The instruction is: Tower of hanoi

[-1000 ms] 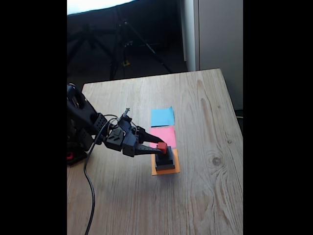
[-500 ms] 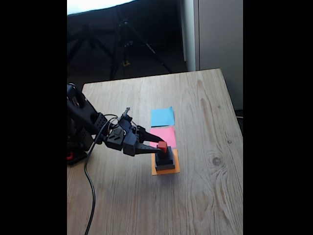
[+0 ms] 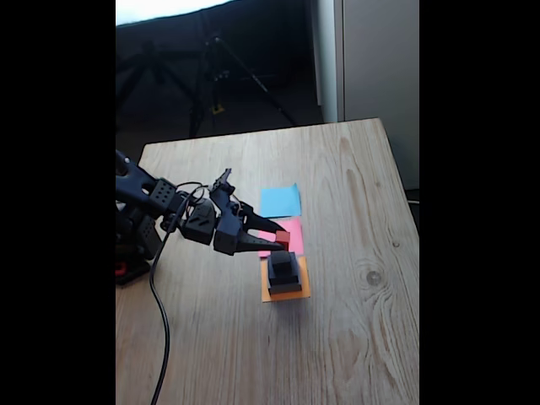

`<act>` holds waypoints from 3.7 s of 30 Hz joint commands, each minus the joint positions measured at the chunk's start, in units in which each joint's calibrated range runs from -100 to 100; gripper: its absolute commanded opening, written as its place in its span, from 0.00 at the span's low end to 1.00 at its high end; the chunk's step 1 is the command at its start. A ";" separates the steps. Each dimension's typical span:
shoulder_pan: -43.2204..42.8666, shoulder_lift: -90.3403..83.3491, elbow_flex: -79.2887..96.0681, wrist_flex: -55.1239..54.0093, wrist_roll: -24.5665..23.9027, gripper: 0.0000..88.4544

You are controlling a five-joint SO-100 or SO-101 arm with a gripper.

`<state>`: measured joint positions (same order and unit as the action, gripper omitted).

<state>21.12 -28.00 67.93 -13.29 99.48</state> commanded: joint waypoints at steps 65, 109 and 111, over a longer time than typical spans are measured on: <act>-18.90 -26.95 0.53 40.20 0.52 0.00; -17.73 44.05 13.16 -58.06 0.52 0.01; -17.48 46.70 11.44 -59.27 0.52 0.01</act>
<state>3.05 15.78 82.62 -69.66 99.48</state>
